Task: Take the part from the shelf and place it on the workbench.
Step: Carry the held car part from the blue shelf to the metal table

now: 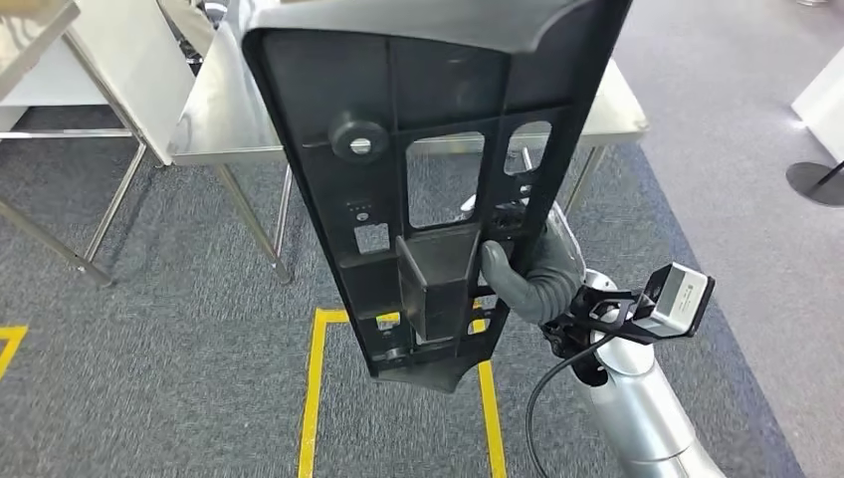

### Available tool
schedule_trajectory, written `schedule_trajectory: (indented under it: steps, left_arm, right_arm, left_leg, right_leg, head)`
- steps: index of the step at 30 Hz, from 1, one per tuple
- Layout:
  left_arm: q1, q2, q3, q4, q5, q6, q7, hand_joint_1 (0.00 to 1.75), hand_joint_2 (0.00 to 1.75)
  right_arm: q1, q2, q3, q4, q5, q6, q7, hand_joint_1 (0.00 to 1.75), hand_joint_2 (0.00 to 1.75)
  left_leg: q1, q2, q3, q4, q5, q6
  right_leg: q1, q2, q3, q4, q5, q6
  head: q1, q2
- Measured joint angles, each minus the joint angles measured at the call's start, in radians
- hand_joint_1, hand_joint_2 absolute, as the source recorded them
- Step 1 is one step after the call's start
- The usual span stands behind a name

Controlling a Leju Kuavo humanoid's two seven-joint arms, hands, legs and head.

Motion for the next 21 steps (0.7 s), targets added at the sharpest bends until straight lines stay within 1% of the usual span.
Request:
schedule_trajectory:
  steps: [1,3,4,5,6,7,8,9,10,12,14,15,16,18,19,20,21]
  left_arm:
    - [-0.003,-0.001,0.0,0.0,0.0,0.0,0.002,0.0,1.75]
    - [-0.007,-0.002,0.0,0.0,0.0,0.001,0.005,0.0,1.75]
    - [-0.008,-0.003,0.001,0.0,0.0,0.001,0.007,0.0,1.75]
    - [-0.009,-0.004,0.002,0.0,0.0,0.002,0.008,0.0,1.75]
    - [-0.009,-0.006,0.003,0.0,0.0,0.003,0.008,0.0,1.75]
    - [-0.009,-0.007,0.004,0.0,0.001,0.004,0.009,0.0,1.75]
    - [-0.009,-0.009,0.005,0.0,0.002,0.005,0.01,0.0,1.75]
    - [-0.009,-0.01,0.007,0.0,0.003,0.006,0.009,0.0,1.75]
    - [-0.01,-0.01,0.008,0.0,0.003,0.007,0.009,0.0,1.75]
    - [-0.011,-0.011,0.009,0.0,0.003,0.008,0.006,0.0,1.75]
    - [-0.011,-0.012,0.012,0.0,0.003,0.009,0.004,0.0,1.75]
    - [-0.011,-0.013,0.013,0.0,0.002,0.009,0.004,0.0,1.75]
    - [-0.011,-0.013,0.014,0.0,0.002,0.009,0.004,0.0,1.75]
    - [-0.012,-0.013,0.016,0.0,0.002,0.009,0.004,0.0,1.75]
    - [-0.012,-0.013,0.016,0.0,0.001,0.009,0.004,0.0,1.75]
    - [-0.012,-0.013,0.016,0.0,0.001,0.009,0.004,0.0,1.75]
    - [-0.012,-0.013,0.016,0.0,0.001,0.009,0.004,0.0,1.75]
  right_arm:
    - [-0.009,0.0,-0.001,0.0,-0.002,0.0,0.008,1.75,1.75]
    - [-0.02,0.0,-0.003,0.002,-0.008,0.002,0.019,1.75,1.75]
    - [-0.021,0.0,-0.004,0.004,-0.011,0.002,0.024,1.75,1.75]
    - [-0.022,0.0,-0.004,0.006,-0.013,0.003,0.027,1.75,1.75]
    - [-0.024,0.0,-0.004,0.008,-0.013,0.004,0.029,1.75,1.75]
    - [-0.026,0.0,-0.004,0.01,-0.014,0.004,0.031,1.75,1.75]
    - [-0.027,0.0,-0.004,0.012,-0.014,0.005,0.031,1.75,1.75]
    - [-0.028,0.0,-0.004,0.015,-0.014,0.006,0.032,1.75,1.75]
    - [-0.028,0.0,-0.003,0.018,-0.014,0.006,0.032,1.75,1.75]
    - [-0.028,-0.001,-0.003,0.023,-0.014,0.008,0.033,1.75,1.75]
    - [-0.029,-0.001,-0.002,0.027,-0.014,0.012,0.033,1.75,1.75]
    - [-0.03,-0.001,-0.002,0.029,-0.014,0.015,0.033,1.75,1.75]
    - [-0.032,-0.001,-0.002,0.03,-0.015,0.017,0.032,1.75,1.75]
    - [-0.034,-0.001,-0.002,0.031,-0.016,0.018,0.032,1.75,1.75]
    - [-0.034,-0.001,-0.002,0.032,-0.017,0.019,0.032,1.75,1.75]
    - [-0.034,-0.001,-0.002,0.033,-0.017,0.019,0.031,1.75,1.75]
    - [-0.034,-0.001,-0.002,0.033,-0.017,0.019,0.031,1.75,1.75]
  left_leg:
    - [0.003,0.001,0.009,-0.004,-0.003,0.001]
    - [0.006,0.0,0.018,-0.005,-0.013,0.001]
    - [0.008,-0.001,0.024,-0.004,-0.019,-0.001]
    - [0.011,-0.002,0.032,-0.002,-0.026,-0.004]
    - [0.014,-0.002,0.041,0.0,-0.034,-0.009]
    - [0.017,-0.003,0.05,0.003,-0.044,-0.014]
    - [0.018,-0.003,0.058,0.008,-0.054,-0.021]
    - [0.019,-0.004,0.063,0.012,-0.063,-0.027]
    - [0.019,-0.004,0.064,0.016,-0.069,-0.033]
    - [0.018,-0.004,0.064,0.019,-0.077,-0.045]
    - [0.019,-0.003,0.07,0.025,-0.084,-0.057]
    - [0.021,-0.002,0.067,0.043,-0.089,-0.062]
    - [0.022,-0.002,0.051,0.076,-0.099,-0.065]
    - [0.024,-0.002,-0.008,0.179,-0.132,-0.069]
    - [0.025,-0.002,-0.031,0.216,-0.145,-0.07]
    - [0.025,-0.002,-0.044,0.235,-0.153,-0.07]
    - [0.025,-0.002,-0.045,0.236,-0.154,-0.07]
  right_leg:
    - [-0.003,-0.001,-0.033,0.057,-0.02,0.006]
    - [-0.012,-0.002,-0.114,0.174,-0.067,0.018]
    - [-0.017,-0.003,-0.143,0.203,-0.075,0.023]
    - [-0.022,-0.004,-0.154,0.196,-0.061,0.028]
    - [-0.026,-0.006,-0.148,0.154,-0.026,0.032]
    - [-0.03,-0.01,-0.127,0.086,0.025,0.035]
    - [-0.032,-0.013,-0.106,0.02,0.063,0.037]
    - [-0.032,-0.016,-0.091,-0.028,0.081,0.035]
    - [-0.031,-0.018,-0.084,-0.053,0.082,0.031]
    - [-0.027,-0.017,-0.084,-0.057,0.075,0.016]
    - [-0.027,-0.015,-0.074,-0.057,0.087,0.002]
    - [-0.028,-0.014,-0.067,-0.059,0.085,-0.006]
    - [-0.028,-0.014,-0.06,-0.061,0.082,-0.011]
    - [-0.026,-0.014,-0.051,-0.063,0.075,-0.019]
    - [-0.025,-0.014,-0.05,-0.063,0.073,-0.021]
    - [-0.024,-0.014,-0.049,-0.063,0.071,-0.021]
    - [-0.024,-0.014,-0.049,-0.063,0.071,-0.021]
  head:
    - [0.001,0.0]
    - [0.002,0.0]
    - [0.003,0.0]
    - [0.003,0.0]
    - [0.003,0.0]
    - [0.003,0.0]
    - [0.003,0.0]
    - [0.003,0.0]
    - [0.003,0.0]
    - [0.002,0.0]
    - [0.002,0.0]
    - [0.001,0.0]
    - [0.0,0.0]
    - [-0.004,0.0]
    - [-0.005,0.0]
    - [-0.005,0.0]
    - [-0.005,0.0]
